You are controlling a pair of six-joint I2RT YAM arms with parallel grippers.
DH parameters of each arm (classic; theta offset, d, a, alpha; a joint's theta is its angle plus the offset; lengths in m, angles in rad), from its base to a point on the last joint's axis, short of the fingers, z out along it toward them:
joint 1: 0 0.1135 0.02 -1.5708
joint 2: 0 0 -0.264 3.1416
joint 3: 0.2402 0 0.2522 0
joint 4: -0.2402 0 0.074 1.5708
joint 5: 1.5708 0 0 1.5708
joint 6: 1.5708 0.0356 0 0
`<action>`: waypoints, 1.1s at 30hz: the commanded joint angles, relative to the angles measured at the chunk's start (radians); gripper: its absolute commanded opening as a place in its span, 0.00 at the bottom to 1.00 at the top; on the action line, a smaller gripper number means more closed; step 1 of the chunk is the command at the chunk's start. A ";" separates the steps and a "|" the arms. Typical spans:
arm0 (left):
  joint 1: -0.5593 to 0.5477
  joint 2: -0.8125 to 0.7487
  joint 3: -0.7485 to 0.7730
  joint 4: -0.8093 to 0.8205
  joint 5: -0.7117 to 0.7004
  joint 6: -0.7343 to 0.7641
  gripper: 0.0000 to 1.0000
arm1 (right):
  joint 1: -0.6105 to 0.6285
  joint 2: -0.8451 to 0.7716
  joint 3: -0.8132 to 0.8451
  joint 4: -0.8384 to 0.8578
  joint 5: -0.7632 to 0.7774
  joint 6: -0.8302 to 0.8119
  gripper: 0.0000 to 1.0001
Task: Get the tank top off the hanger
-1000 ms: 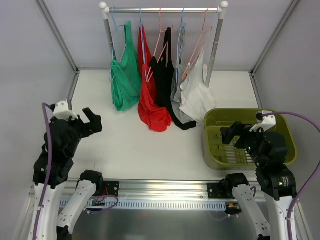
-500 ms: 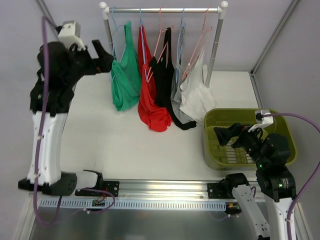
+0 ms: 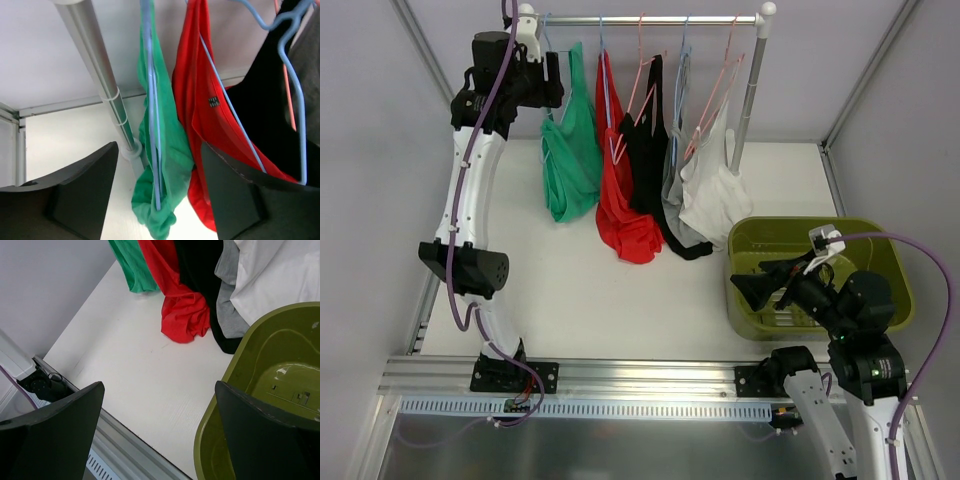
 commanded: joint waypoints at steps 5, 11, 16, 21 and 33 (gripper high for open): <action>0.016 0.059 0.083 0.030 0.023 0.041 0.40 | 0.007 0.004 -0.040 0.041 -0.055 0.000 0.99; 0.016 0.073 0.069 0.034 0.035 0.038 0.19 | 0.007 0.013 -0.060 0.059 -0.036 0.006 1.00; 0.016 0.046 0.071 0.037 0.044 0.008 0.00 | 0.007 0.033 -0.063 0.077 -0.029 0.017 0.99; -0.008 -0.025 0.078 0.063 -0.049 -0.005 0.00 | 0.007 0.048 -0.063 0.094 -0.018 0.027 0.99; -0.036 -0.264 -0.027 0.118 -0.050 -0.127 0.00 | 0.007 0.057 -0.057 0.117 0.001 0.030 0.99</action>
